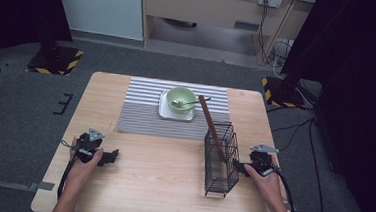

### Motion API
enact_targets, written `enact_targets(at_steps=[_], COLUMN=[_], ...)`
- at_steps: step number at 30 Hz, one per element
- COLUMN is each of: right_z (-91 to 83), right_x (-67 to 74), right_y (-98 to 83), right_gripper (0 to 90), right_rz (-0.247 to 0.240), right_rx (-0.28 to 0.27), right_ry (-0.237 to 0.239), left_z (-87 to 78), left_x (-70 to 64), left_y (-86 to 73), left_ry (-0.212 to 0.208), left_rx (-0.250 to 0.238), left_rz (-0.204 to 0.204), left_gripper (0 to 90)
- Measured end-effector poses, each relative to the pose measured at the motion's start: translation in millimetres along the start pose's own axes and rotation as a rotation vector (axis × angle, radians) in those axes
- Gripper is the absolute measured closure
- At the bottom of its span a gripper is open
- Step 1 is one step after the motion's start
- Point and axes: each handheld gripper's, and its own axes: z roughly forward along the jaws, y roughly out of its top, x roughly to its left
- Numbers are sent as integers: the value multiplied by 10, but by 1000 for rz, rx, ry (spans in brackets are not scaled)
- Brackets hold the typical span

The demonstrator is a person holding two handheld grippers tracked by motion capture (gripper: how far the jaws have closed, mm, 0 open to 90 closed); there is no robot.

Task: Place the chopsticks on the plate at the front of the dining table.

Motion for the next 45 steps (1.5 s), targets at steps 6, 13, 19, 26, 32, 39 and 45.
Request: enact_targets(at_steps=[6, 13, 19, 26, 32, 39, 45], right_z=[-121, -273, -495, -829, -1022, -1212, -1246], right_x=[-32, -72, -120, -213, -251, -117, 92], right_y=[55, 152, 335, 618, 923, 1269, 1513], right_gripper=[83, 114, 185, 287, 301, 361, 421], right_rz=[-9, -34, -41, -57, -46, -62, -107], right_rx=[39, 37, 20, -19, -59, -110, -129], right_ry=[16, 30, 49, 38, 61, 105, 145], left_z=[0, 0, 0, 0, 0, 0, 0], left_x=[0, -1, -1, -1, -2, -1, -1], left_y=[0, 0, 0, 0, -1, 0, 0], left_ry=[0, 1, 0, 1, 1, 1, 1], left_rx=[0, 0, 0, 0, -1, 0, 0], left_rz=[0, 0, 0, 0, 1, 1, 1], left_gripper=[0, 0, 0, 0, 0, 0, 0])
